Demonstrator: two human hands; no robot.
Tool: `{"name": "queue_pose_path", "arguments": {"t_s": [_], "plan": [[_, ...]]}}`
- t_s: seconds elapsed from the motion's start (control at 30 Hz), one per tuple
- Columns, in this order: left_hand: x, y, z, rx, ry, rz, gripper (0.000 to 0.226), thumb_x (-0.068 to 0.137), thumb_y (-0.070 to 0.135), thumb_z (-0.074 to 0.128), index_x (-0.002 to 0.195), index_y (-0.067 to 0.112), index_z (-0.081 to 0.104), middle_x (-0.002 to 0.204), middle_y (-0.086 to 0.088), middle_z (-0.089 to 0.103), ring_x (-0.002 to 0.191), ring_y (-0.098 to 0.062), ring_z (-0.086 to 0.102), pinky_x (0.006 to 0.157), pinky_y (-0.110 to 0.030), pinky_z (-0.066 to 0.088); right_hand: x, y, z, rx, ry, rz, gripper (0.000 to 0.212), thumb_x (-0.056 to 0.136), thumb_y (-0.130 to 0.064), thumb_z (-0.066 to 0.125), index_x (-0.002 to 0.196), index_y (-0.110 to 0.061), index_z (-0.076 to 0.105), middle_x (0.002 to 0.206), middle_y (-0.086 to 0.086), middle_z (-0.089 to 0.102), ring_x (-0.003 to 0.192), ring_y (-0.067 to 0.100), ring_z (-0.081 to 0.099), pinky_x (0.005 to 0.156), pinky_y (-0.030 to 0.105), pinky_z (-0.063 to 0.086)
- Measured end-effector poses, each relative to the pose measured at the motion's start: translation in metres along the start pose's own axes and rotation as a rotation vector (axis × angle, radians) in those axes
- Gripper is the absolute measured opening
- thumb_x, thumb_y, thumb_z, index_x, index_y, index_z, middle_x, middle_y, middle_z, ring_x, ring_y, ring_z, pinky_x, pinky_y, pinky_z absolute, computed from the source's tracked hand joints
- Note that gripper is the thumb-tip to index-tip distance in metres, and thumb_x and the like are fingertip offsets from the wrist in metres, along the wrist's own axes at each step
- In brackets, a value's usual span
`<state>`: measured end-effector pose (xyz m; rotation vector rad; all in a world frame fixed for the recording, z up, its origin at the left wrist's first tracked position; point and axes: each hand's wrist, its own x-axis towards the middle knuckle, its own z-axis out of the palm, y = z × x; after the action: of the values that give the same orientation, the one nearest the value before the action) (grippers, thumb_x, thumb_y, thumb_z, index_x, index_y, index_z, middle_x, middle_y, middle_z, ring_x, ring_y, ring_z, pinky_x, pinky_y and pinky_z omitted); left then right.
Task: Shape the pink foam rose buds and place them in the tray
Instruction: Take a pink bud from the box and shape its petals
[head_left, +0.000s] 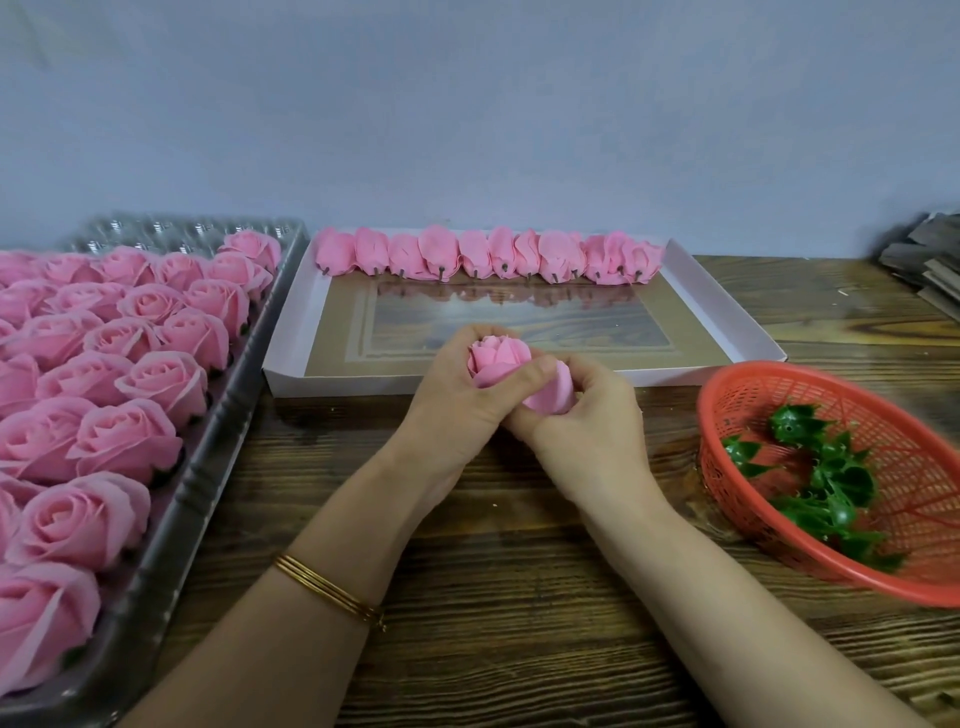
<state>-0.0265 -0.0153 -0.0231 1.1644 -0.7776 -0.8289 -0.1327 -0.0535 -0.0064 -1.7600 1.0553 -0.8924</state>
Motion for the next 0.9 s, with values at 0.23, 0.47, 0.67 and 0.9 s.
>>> {"name": "queue_pose_path", "arguments": {"t_s": [0.23, 0.47, 0.67, 0.9], "plan": [[0.0005, 0.0012, 0.0017, -0.048, 0.017, 0.005, 0.019, 0.085, 0.011, 0.071, 0.096, 0.012, 0.055, 0.105, -0.023, 0.066, 0.088, -0.019, 0.064, 0.075, -0.029, 0.056, -0.0016, -0.0024, -0.0010, 0.065, 0.033, 0.086, 0.039, 0.055, -0.035, 0.081, 0.086, -0.024, 0.062, 0.080, -0.006, 0.069, 0.077, 0.014, 0.065, 0.077, 0.047, 0.056], [0.0009, 0.0020, 0.0004, -0.015, 0.049, -0.001, 0.010, 0.091, 0.009, 0.063, 0.097, 0.012, 0.055, 0.111, -0.028, 0.065, 0.090, -0.021, 0.063, 0.081, -0.034, 0.054, -0.0044, -0.0057, -0.0024, 0.153, 0.017, 0.090, 0.030, 0.057, -0.032, 0.069, 0.085, -0.022, 0.069, 0.076, -0.004, 0.071, 0.079, 0.021, 0.069, 0.078, 0.050, 0.056], [-0.0008, 0.0016, 0.0021, 0.048, 0.018, 0.028, 0.012, 0.092, 0.011, 0.063, 0.092, 0.019, 0.054, 0.100, -0.014, 0.064, 0.087, -0.017, 0.062, 0.079, -0.030, 0.053, -0.0045, -0.0049, -0.0030, 0.262, 0.050, 0.091, 0.029, 0.070, -0.015, 0.075, 0.098, -0.017, 0.066, 0.082, -0.001, 0.071, 0.082, 0.022, 0.069, 0.085, 0.047, 0.055], [-0.0024, 0.0034, 0.0031, 0.032, 0.004, 0.062, 0.008, 0.094, 0.011, 0.060, 0.092, 0.016, 0.053, 0.083, 0.002, 0.065, 0.077, -0.008, 0.061, 0.069, -0.024, 0.053, -0.0044, -0.0004, -0.0016, 0.388, 0.043, 0.055, 0.033, 0.076, 0.000, 0.074, 0.098, -0.018, 0.058, 0.083, 0.002, 0.069, 0.077, 0.016, 0.067, 0.081, 0.036, 0.057]]}}
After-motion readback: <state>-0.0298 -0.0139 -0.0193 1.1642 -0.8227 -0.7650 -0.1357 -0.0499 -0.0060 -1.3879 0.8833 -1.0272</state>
